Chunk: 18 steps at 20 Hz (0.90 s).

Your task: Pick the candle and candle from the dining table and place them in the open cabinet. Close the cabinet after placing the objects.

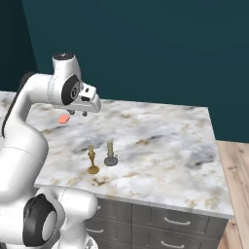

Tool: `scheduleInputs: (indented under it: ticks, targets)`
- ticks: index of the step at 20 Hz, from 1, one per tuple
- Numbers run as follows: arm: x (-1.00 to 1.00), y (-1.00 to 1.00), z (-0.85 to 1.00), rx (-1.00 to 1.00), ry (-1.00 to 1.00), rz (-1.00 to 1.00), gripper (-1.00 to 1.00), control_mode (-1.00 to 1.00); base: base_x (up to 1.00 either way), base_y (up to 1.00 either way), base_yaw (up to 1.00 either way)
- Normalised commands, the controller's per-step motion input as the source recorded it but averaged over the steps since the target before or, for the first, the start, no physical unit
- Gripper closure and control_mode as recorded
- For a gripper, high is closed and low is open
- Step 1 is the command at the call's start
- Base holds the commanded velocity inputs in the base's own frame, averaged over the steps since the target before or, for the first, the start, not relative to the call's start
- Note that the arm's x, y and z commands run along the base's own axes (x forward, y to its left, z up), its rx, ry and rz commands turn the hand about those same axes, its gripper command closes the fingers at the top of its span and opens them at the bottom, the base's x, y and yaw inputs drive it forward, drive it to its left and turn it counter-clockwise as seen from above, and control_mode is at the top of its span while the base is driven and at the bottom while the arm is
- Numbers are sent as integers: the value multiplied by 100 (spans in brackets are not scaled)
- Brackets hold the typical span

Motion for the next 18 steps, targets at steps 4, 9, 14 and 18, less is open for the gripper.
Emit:
scheduleInputs:
  ticks: [4, 9, 14, 18]
  targets:
    - [3, 0, -13, 0, 0, 0, -100, -100, 0, 0, 0]
    - [0, 0, -100, -16, 4, -4, -100, -100, 0, 0, 0]
    - [0, -2, -86, -15, 10, -1, -100, -100, 0, 0, 0]
    - [5, -3, -55, -1, 9, 0, -100, -100, 0, 0, 0]
